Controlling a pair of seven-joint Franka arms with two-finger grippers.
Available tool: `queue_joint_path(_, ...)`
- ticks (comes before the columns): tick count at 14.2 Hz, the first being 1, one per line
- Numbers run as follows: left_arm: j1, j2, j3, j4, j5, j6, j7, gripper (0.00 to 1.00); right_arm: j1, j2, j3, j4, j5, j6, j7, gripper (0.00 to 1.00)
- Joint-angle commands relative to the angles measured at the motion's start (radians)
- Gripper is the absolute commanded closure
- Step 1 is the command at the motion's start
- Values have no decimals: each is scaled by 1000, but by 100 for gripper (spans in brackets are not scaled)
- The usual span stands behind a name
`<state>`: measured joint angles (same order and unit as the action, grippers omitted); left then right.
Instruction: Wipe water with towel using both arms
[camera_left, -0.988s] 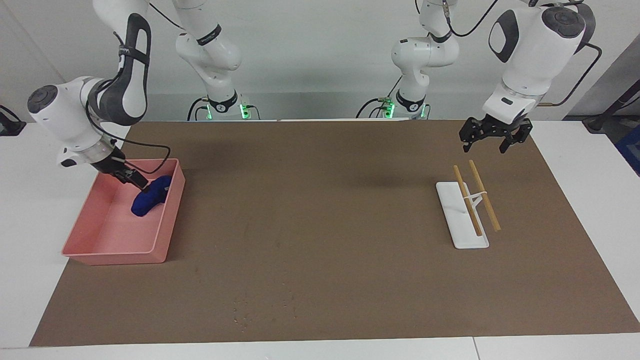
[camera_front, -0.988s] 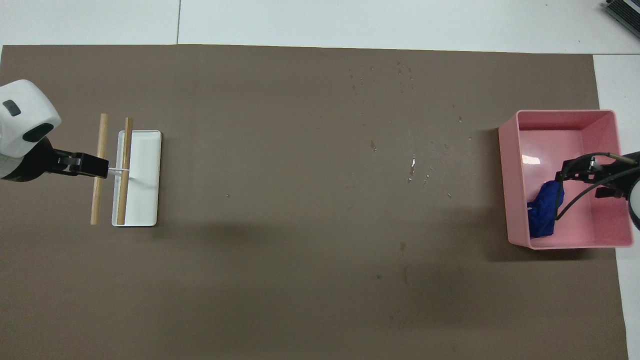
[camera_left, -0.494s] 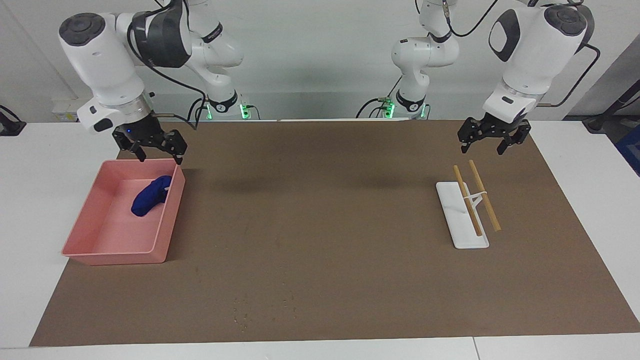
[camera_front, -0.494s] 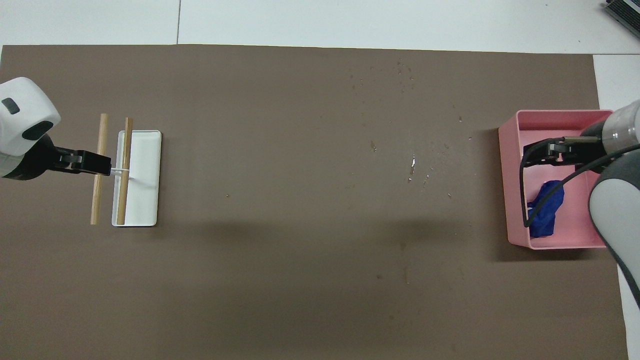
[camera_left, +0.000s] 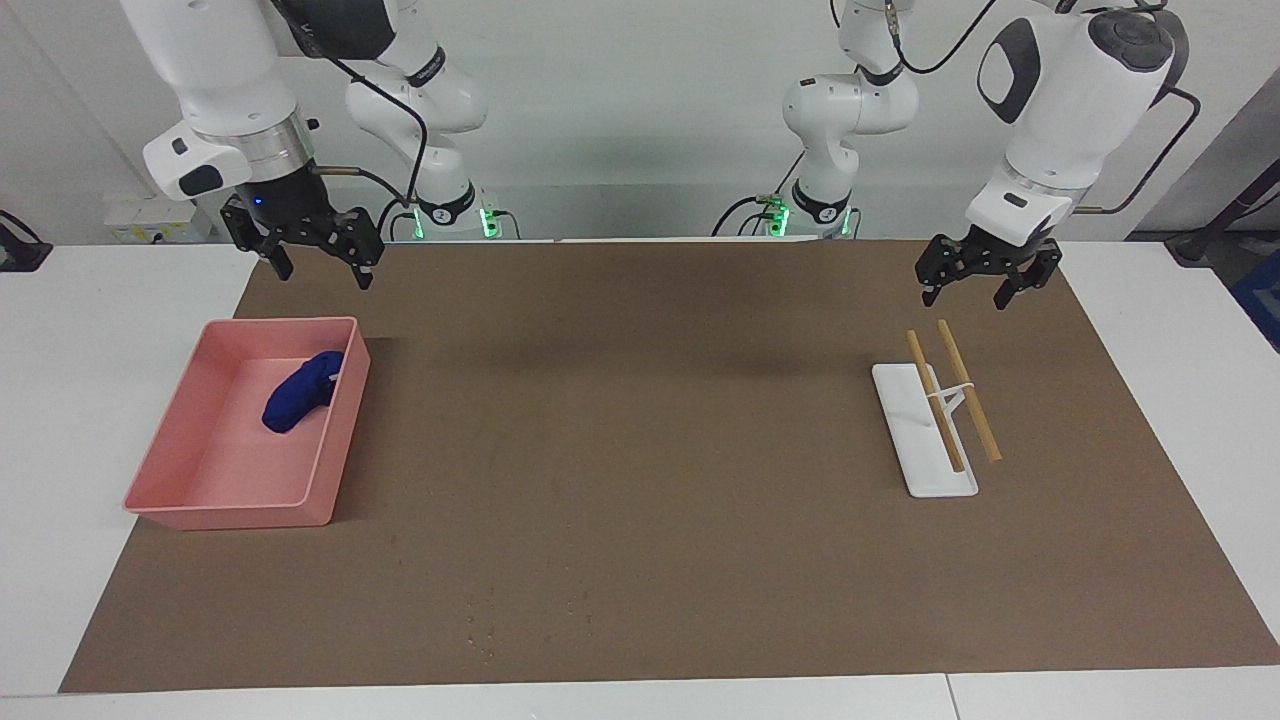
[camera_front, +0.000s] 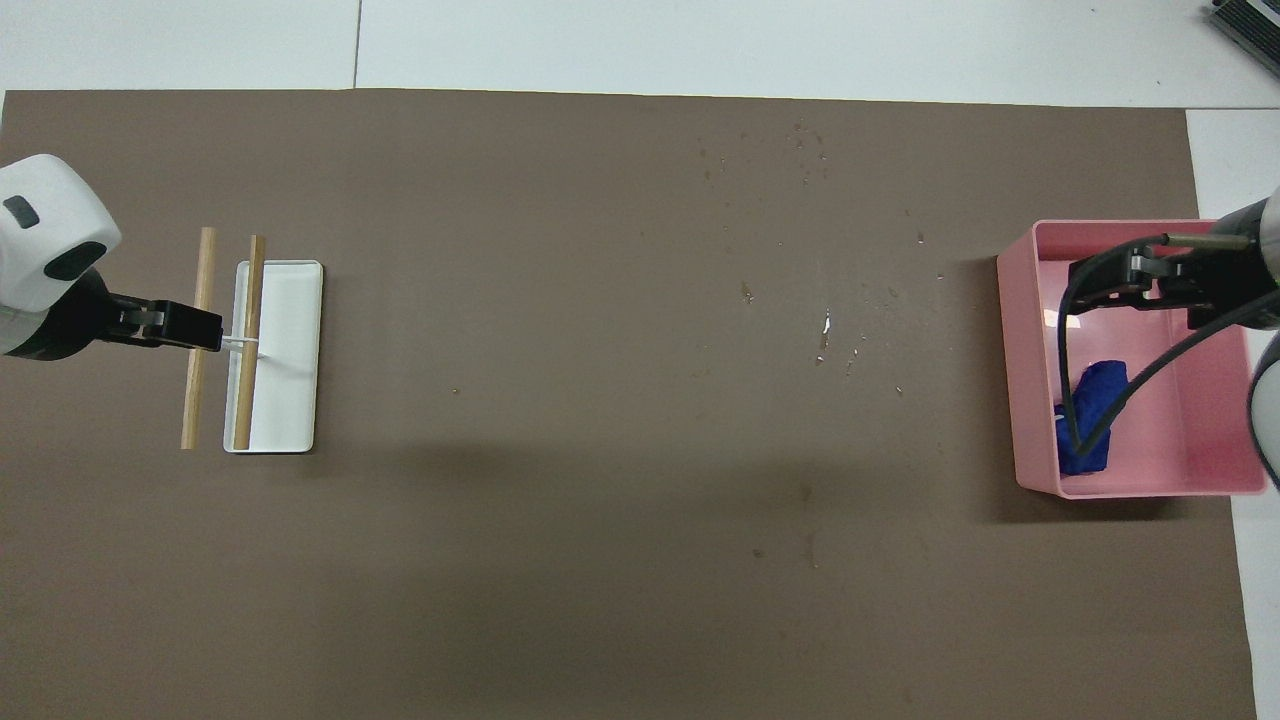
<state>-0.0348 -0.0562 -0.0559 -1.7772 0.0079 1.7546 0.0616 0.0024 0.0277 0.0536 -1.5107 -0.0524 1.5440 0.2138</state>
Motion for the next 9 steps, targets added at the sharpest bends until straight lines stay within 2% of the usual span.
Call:
queue_joint_path(1, -8, -20, 7, -21, -11, 12, -11, 0, -36, -1, 2, 3, 20, -50, -27, 0)
queue_joint_path(3, -8, -20, 7, -21, -11, 12, -11, 0, -38, -32, 0, -51, 20, -38, -47, 0)
queue_joint_path(9, -10, -20, 5, -19, -11, 6, -11, 0, -48, -32, -1, -54, 43, -25, -44, 0)
